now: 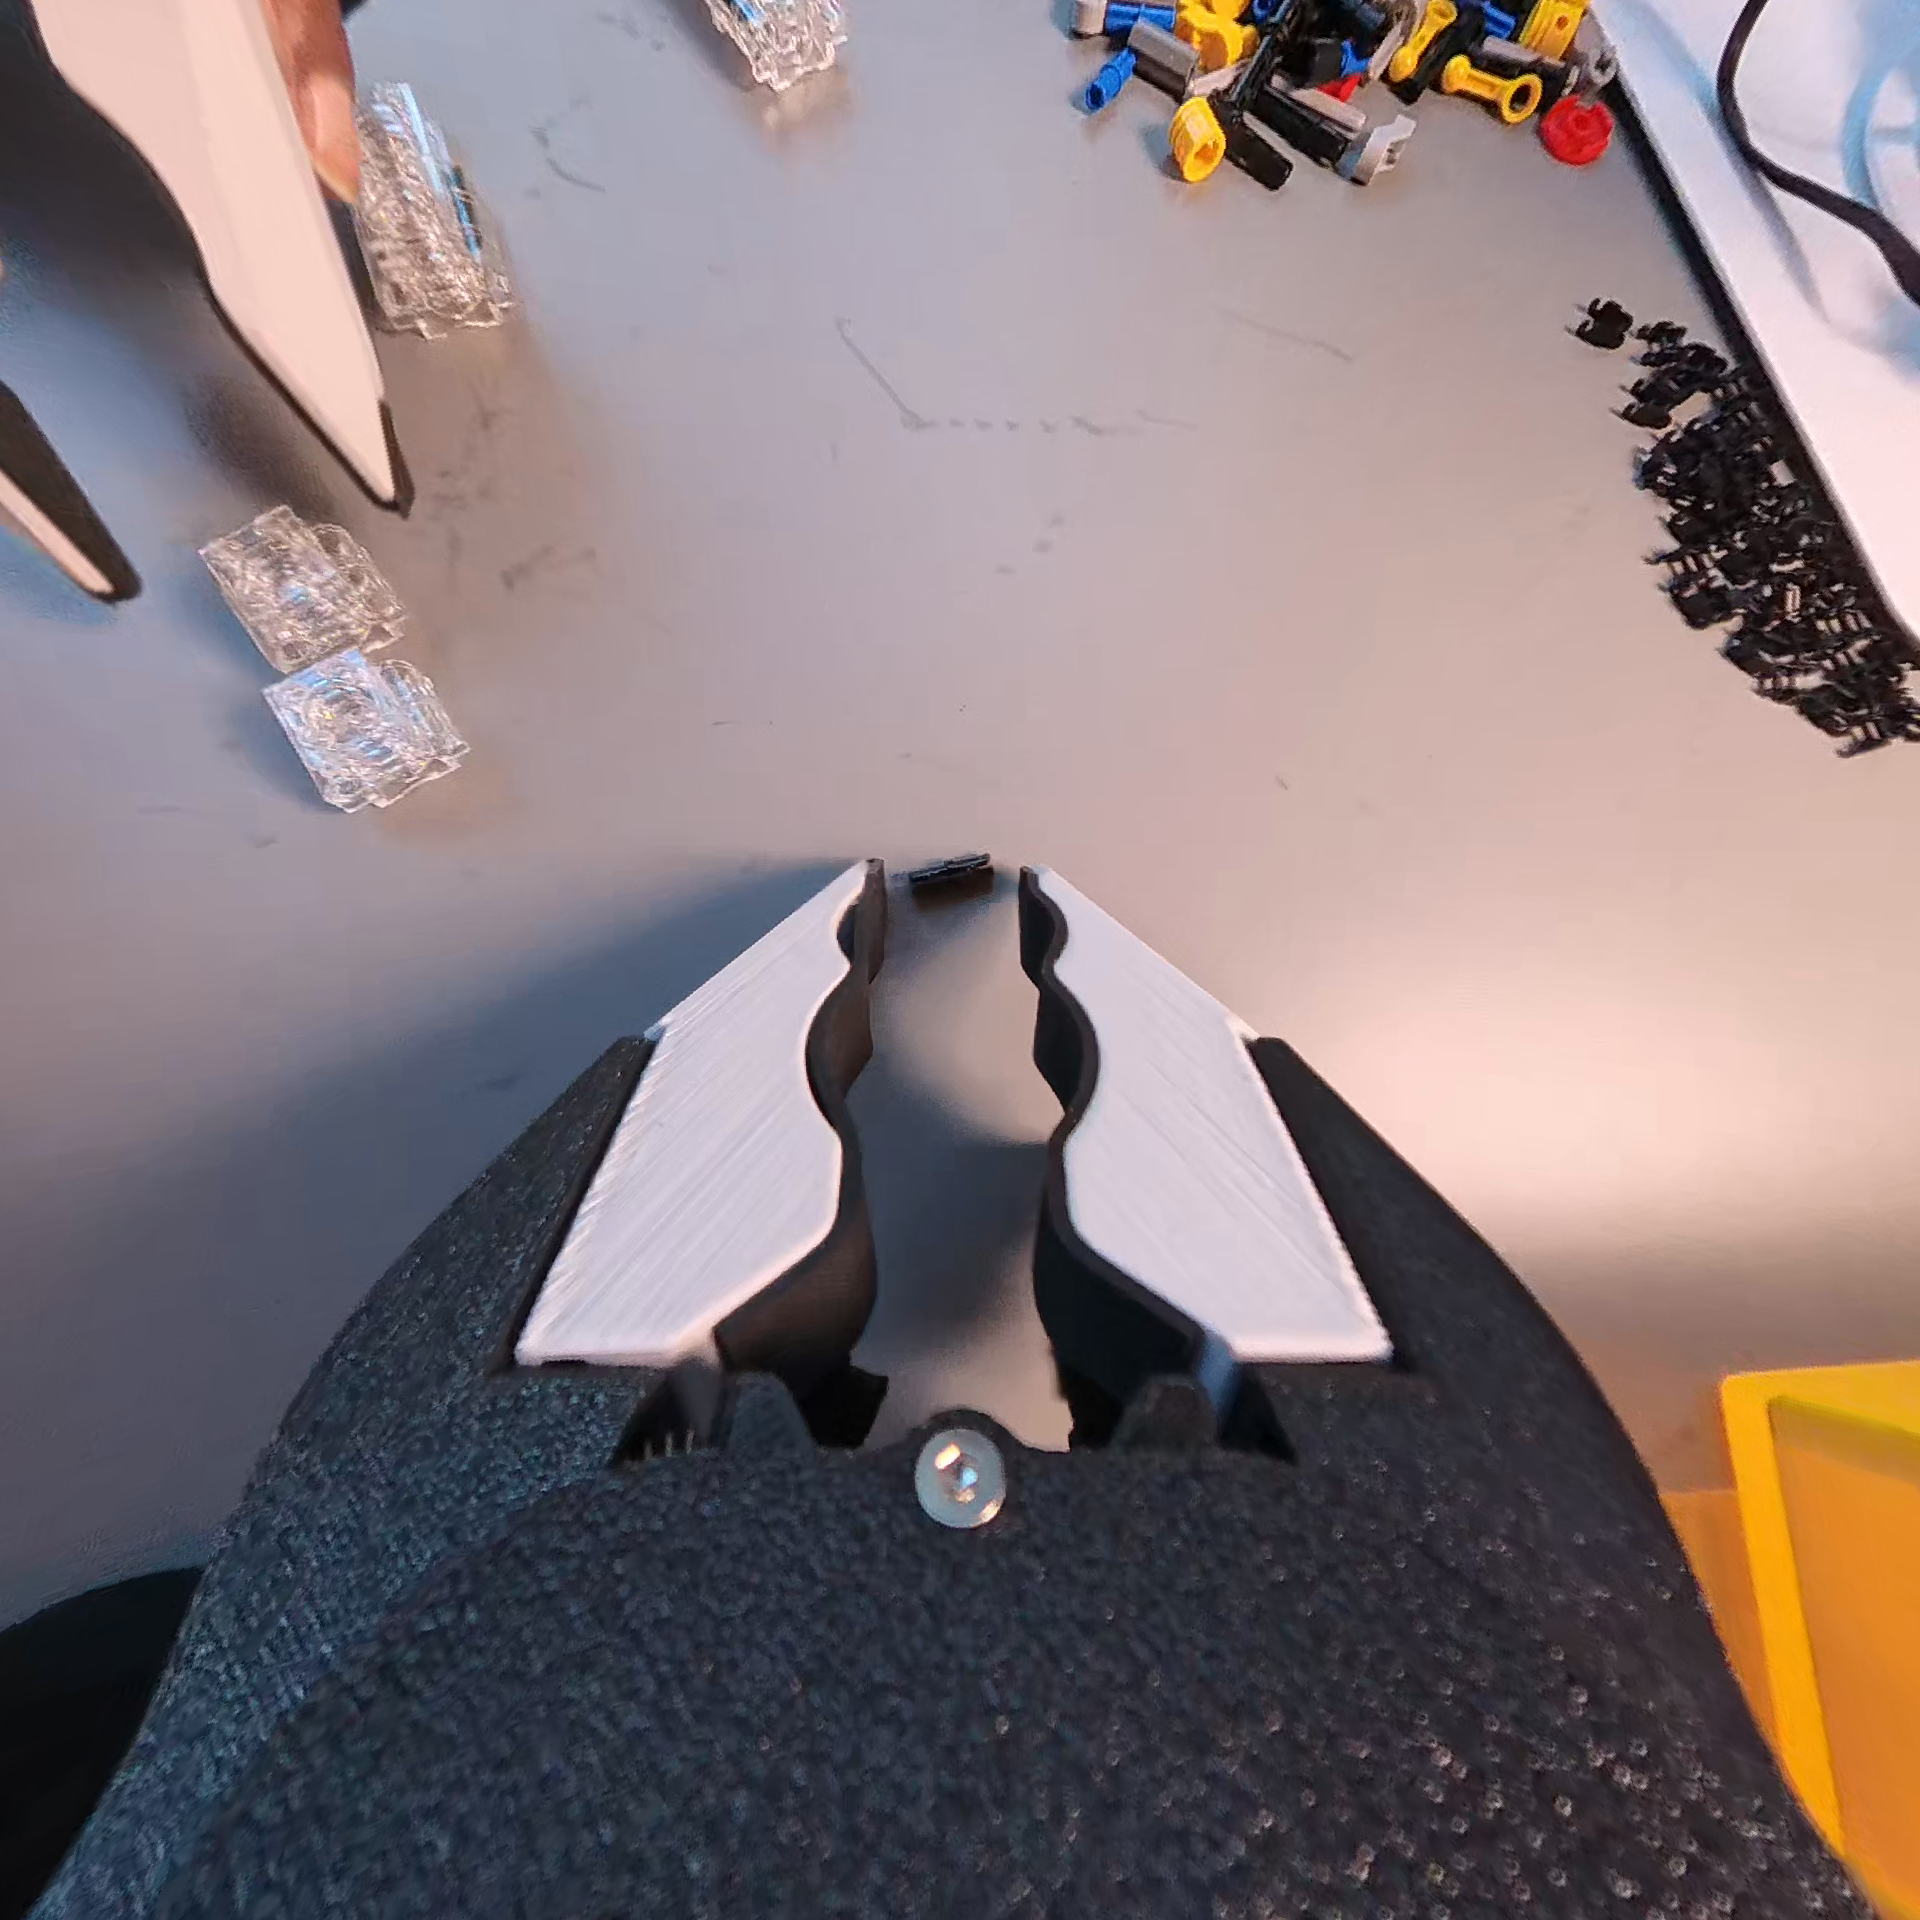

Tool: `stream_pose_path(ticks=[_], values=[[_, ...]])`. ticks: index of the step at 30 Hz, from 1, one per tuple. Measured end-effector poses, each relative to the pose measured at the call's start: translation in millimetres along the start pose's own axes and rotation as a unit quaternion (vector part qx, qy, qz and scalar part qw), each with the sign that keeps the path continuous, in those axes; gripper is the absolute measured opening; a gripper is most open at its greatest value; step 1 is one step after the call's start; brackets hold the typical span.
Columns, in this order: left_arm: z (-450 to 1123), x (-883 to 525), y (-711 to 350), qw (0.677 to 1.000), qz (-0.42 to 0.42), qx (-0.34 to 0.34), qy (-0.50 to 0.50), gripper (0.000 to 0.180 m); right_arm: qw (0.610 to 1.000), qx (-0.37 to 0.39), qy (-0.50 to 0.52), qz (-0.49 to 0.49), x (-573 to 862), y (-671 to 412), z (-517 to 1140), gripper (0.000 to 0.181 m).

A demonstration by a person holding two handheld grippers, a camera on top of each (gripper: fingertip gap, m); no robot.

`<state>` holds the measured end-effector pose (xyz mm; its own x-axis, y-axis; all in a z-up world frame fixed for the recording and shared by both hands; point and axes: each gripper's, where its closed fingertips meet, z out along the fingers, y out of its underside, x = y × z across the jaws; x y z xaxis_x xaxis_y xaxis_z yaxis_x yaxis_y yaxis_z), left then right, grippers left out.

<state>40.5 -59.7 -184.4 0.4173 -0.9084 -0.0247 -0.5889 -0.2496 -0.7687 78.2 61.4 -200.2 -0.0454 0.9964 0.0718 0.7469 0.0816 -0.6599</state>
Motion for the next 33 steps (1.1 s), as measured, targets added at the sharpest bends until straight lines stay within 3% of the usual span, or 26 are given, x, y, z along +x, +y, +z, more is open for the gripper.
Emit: stream_pose_path(ticks=[6, 13, 15, 18, 21, 23, 29, 33], values=[[11.3, 0.3, 10.3, 0.999, 0.012, -0.040, -0.010, 0.024, 1.000, 0.000, -0.022, -0.003, -6.9, -1.9, 2.0, 0.015], [2.5, 0.9, 15.8, 0.999, 0.015, -0.042, 0.002, 0.024, 0.996, 0.052, -0.068, -0.041, -48.8, -28.0, -3.1, 0.015], [-3.8, 3.6, 10.0, 1.000, -0.004, -0.019, 0.024, 0.031, 0.989, 0.102, -0.085, -0.065, -63.2, -48.3, -8.9, 0.015], [-23.8, -1.8, -15.5, 0.993, -0.071, 0.073, 0.057, 0.032, 0.972, 0.182, -0.095, -0.117, -86.2, -80.1, -21.9, 0.016], [-50.0, -11.2, -44.6, 0.957, -0.178, 0.194, 0.119, 0.030, 0.956, 0.225, -0.085, -0.170, -105.3, -100.2, -31.0, 0.016], [-62.2, -9.9, -54.0, 0.929, -0.223, 0.238, 0.174, 0.026, 0.950, 0.235, -0.059, -0.198, -109.6, -108.8, -32.4, 0.016], [-72.2, -5.8, -62.3, 0.899, -0.255, 0.272, 0.228, 0.006, 0.937, 0.264, -0.030, -0.226, -115.9, -121.0, -40.9, 0.016], [-73.2, -4.3, -65.1, 0.891, -0.262, 0.281, 0.239, 0.007, 0.933, 0.274, -0.022, -0.232, -117.7, -126.2, -44.7, 0.016]])
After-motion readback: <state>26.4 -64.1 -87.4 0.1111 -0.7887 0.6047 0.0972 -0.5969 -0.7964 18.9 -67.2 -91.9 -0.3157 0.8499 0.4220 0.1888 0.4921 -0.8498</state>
